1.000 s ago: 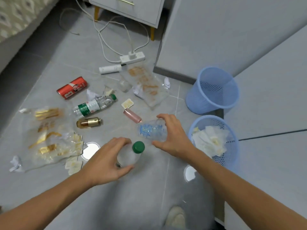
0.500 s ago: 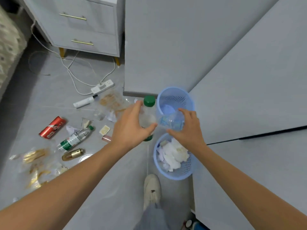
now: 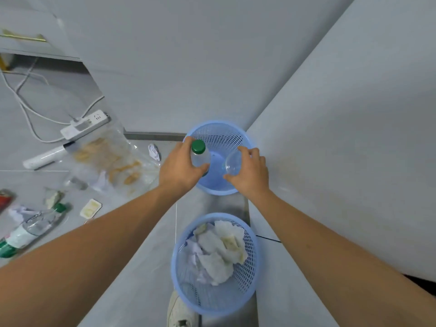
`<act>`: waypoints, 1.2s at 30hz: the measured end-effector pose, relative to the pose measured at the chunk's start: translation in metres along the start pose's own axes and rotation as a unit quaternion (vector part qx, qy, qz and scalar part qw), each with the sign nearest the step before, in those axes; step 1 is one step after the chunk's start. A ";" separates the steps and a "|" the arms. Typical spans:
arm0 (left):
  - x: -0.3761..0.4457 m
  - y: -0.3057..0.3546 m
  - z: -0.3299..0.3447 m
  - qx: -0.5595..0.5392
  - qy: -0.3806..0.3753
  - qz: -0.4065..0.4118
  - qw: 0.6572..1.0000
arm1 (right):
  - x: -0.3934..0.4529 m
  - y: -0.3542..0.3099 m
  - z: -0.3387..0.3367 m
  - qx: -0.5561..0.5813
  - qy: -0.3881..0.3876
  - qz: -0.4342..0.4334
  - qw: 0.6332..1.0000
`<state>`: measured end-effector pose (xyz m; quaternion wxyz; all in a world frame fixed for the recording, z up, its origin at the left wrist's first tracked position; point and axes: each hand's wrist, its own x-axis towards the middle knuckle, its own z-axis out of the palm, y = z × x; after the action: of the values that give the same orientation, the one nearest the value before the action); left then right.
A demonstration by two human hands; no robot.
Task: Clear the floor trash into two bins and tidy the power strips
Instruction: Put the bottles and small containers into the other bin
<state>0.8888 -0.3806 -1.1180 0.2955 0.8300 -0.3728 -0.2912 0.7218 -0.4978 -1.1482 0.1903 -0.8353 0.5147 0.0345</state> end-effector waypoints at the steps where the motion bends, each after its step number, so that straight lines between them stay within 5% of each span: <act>1: 0.004 -0.007 0.010 0.007 -0.005 -0.002 1.000 | 0.005 0.001 0.008 -0.013 -0.008 -0.001 1.000; 9: 0.019 -0.035 0.058 0.060 -0.057 0.001 0.997 | 0.021 -0.004 0.044 -0.065 -0.056 -0.010 0.996; 17: -0.089 -0.072 -0.042 0.006 0.001 -0.016 1.000 | -0.059 -0.083 0.022 0.056 0.081 -0.075 0.992; 28: -0.315 -0.324 -0.231 -0.057 0.173 -0.211 0.960 | -0.261 -0.346 0.144 0.145 -0.147 -0.257 0.944; 36: -0.388 -0.501 -0.269 -0.031 0.132 -0.303 0.943 | -0.296 -0.450 0.308 0.015 -0.231 -0.295 0.927</act>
<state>1.0873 0.2742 -1.1939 0.2657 0.9251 -0.0525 -0.2660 1.0187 0.0408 -1.2312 0.3182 -0.9154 0.1872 0.1607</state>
